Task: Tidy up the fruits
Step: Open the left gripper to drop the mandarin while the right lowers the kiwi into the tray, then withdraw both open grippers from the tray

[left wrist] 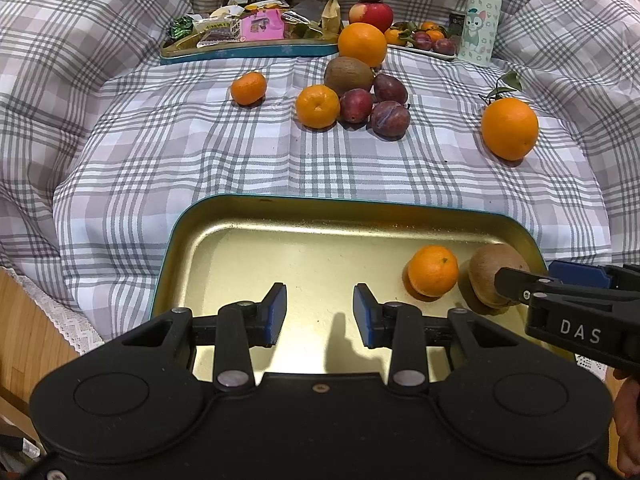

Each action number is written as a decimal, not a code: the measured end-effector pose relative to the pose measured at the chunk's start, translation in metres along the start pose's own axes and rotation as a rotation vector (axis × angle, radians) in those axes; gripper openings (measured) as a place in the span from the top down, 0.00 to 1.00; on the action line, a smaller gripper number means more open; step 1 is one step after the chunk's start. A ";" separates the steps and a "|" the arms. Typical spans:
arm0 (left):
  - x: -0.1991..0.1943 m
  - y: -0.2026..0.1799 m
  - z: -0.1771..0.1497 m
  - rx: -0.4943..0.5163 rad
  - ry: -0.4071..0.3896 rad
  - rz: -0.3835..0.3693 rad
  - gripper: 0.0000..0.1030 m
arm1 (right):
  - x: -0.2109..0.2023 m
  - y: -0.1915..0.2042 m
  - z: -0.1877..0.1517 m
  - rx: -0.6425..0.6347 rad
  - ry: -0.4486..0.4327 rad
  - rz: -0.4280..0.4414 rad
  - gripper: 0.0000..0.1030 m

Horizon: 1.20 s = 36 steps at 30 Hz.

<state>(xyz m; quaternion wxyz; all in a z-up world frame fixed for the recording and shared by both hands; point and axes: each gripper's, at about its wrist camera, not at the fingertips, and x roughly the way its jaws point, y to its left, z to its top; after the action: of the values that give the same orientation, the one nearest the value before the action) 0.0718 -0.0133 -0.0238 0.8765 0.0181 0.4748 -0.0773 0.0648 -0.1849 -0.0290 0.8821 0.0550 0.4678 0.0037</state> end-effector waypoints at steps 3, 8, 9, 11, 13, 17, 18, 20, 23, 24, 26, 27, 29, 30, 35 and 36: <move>-0.002 -0.001 -0.001 0.000 0.007 0.016 0.56 | -0.002 -0.002 -0.002 0.008 0.007 -0.003 0.42; -0.002 0.000 -0.005 -0.002 0.032 0.030 0.56 | -0.006 -0.005 -0.008 0.021 0.026 -0.008 0.42; -0.002 0.000 -0.005 -0.005 0.038 0.029 0.56 | -0.007 -0.006 -0.010 0.022 0.030 -0.010 0.42; -0.002 0.001 -0.007 -0.010 0.047 0.031 0.56 | -0.008 -0.007 -0.013 0.023 0.038 -0.012 0.42; -0.003 0.000 -0.009 -0.014 0.051 0.031 0.56 | -0.010 -0.007 -0.016 0.023 0.046 -0.014 0.42; -0.009 -0.002 -0.012 -0.011 0.043 0.037 0.56 | -0.013 -0.006 -0.021 0.021 0.049 -0.011 0.42; -0.010 -0.003 -0.013 -0.009 0.041 0.040 0.56 | -0.014 -0.005 -0.022 0.020 0.048 -0.009 0.42; -0.013 -0.004 -0.015 -0.009 0.037 0.044 0.56 | -0.017 -0.003 -0.024 0.018 0.044 -0.004 0.42; -0.017 -0.004 -0.018 -0.016 0.033 0.042 0.56 | -0.021 0.000 -0.026 0.014 0.036 0.003 0.42; -0.018 -0.004 -0.019 -0.018 0.034 0.041 0.56 | -0.023 0.001 -0.027 0.012 0.033 0.005 0.42; -0.020 -0.004 -0.021 -0.022 0.033 0.043 0.56 | -0.026 0.003 -0.028 0.008 0.026 0.010 0.42; -0.021 -0.004 -0.022 -0.023 0.033 0.044 0.56 | -0.027 0.004 -0.029 0.006 0.024 0.011 0.42; -0.024 -0.004 -0.024 -0.025 0.034 0.044 0.56 | -0.029 0.005 -0.031 0.004 0.021 0.016 0.42; -0.025 -0.004 -0.025 -0.026 0.033 0.044 0.56 | -0.031 0.006 -0.032 0.003 0.020 0.018 0.42; -0.029 -0.003 -0.029 -0.035 0.028 0.043 0.56 | -0.036 0.009 -0.036 0.000 0.015 0.028 0.42; -0.030 -0.003 -0.030 -0.036 0.029 0.043 0.56 | -0.037 0.010 -0.036 -0.002 0.015 0.030 0.42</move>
<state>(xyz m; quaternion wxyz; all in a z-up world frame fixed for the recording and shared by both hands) 0.0303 -0.0097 -0.0150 0.8713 0.0137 0.4881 -0.0494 0.0147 -0.1739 -0.0181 0.8785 0.0609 0.4736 0.0177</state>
